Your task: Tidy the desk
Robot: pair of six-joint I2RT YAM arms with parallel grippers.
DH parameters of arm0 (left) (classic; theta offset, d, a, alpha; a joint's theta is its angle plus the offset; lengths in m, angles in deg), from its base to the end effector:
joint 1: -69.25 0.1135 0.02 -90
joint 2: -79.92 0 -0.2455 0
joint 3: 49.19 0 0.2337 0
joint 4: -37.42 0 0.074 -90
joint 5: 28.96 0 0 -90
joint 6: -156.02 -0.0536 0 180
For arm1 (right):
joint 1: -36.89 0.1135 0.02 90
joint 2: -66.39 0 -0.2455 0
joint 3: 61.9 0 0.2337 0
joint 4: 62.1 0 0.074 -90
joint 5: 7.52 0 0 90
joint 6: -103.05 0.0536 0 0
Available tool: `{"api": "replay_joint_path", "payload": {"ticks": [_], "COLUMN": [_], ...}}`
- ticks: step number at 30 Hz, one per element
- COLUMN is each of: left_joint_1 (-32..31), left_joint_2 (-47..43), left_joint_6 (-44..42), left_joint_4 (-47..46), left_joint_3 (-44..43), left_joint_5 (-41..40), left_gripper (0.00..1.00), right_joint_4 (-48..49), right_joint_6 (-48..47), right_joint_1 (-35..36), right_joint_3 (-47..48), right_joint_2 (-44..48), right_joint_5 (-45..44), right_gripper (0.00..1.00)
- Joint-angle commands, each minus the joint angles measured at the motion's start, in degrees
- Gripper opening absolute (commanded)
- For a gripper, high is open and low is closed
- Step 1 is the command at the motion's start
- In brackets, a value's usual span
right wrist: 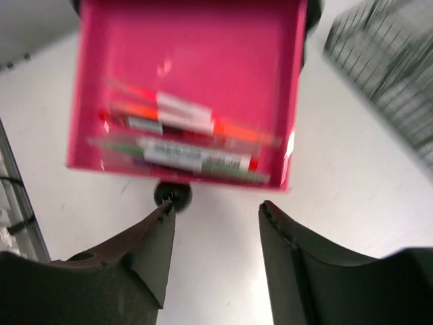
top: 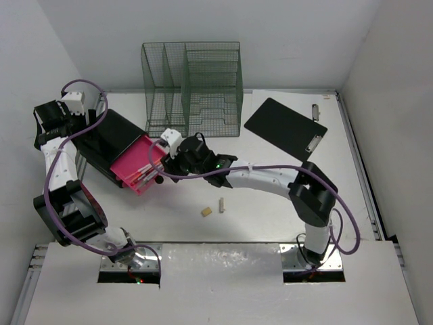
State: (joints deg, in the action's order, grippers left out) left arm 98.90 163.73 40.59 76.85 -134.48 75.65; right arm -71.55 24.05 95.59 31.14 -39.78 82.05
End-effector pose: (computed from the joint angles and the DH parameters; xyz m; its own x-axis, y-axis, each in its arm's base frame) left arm 0.2904 0.1497 0.2862 -0.6140 0.1286 -0.7788 -0.0467 0.9790 0.1985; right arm 0.2257 0.3704 0.2472 -0.3582 -0.2218 -0.9069 -0.7971 0.5784 0.1734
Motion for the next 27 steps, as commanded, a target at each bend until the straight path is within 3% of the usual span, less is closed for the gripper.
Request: {"api": "replay_joint_path", "payload": {"ticks": [1, 4, 9, 15, 27], "left_joint_1": [-0.21, -0.2, -0.21, -0.21, -0.21], "left_joint_2": [1.71, 1.79, 2.32, 3.55, 4.08], "left_joint_6": [-1.2, -1.55, -1.55, -1.11, -1.64], "left_joint_4": [3.92, 3.92, 3.57, 3.48, 3.22], "left_joint_3": [0.54, 0.63, 0.54, 0.28, 0.8], "left_joint_5": [-1.34, -1.78, -1.96, -1.6, -2.13], "left_gripper": [0.75, 0.75, 0.75, 0.75, 0.75], "right_joint_4": [0.8, 1.86, 4.59, 4.59, 6.08], "right_joint_6": [5.61, 6.05, 5.78, 6.48, 7.63], "right_joint_1": [0.98, 1.42, 1.95, 2.39, 2.39], "right_joint_3": [-1.88, -2.67, -4.52, 0.47, 6.12], "right_joint_2": [-1.41, -1.67, -2.02, -7.9, -11.69], "right_joint_5": [0.25, 1.73, 4.2, 7.19, 4.3], "right_gripper": [0.48, 0.46, 0.53, 0.53, 0.48]}}
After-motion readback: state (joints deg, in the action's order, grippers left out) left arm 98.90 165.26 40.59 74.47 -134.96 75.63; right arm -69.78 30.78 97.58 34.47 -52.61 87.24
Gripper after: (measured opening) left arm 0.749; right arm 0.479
